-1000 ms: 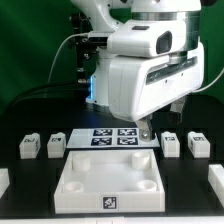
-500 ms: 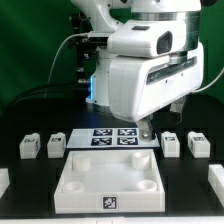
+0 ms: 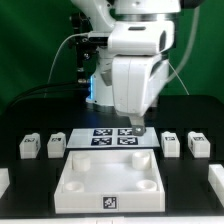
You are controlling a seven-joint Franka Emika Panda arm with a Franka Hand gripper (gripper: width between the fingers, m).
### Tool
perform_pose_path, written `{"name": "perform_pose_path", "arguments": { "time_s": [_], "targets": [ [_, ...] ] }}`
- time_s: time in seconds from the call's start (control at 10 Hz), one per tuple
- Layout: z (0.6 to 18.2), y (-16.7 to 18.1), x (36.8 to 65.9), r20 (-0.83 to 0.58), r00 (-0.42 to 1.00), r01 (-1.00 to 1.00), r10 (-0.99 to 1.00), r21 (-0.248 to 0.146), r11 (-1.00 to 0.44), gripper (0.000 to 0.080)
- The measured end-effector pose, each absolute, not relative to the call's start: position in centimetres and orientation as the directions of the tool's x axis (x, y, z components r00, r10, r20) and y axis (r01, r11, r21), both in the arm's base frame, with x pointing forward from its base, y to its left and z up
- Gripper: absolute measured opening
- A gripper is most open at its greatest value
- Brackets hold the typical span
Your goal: Assemble one leg
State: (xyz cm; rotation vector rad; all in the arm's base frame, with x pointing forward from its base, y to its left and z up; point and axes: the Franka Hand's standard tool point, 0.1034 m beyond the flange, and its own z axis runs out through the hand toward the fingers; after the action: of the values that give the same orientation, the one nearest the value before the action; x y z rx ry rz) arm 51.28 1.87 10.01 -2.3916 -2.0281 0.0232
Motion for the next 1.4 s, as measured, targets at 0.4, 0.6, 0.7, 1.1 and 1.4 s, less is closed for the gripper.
{"name": "perform_pose_path", "arguments": {
  "time_s": [0.4,0.6,0.7,1.1,1.4],
  "targets": [
    [3.6,-1.7,46.7,0.022,-0.028,0.998,0.999,-0.053,0.029,0.065],
    [1.9,-1.8,45.5,0.027,-0.011,0.997,1.0,-0.071,0.013,0.065],
    [1.5,-1.7,45.3,0.025,0.019,0.997,1.0,-0.08,-0.017,0.065],
    [1.1,-2.5,44.8,0.024,0.044,0.996,0.999,-0.075,-0.042,0.065],
    [1.1,-2.5,44.8,0.025,0.044,0.996,0.999,-0.075,-0.042,0.0407]
  ]
}}
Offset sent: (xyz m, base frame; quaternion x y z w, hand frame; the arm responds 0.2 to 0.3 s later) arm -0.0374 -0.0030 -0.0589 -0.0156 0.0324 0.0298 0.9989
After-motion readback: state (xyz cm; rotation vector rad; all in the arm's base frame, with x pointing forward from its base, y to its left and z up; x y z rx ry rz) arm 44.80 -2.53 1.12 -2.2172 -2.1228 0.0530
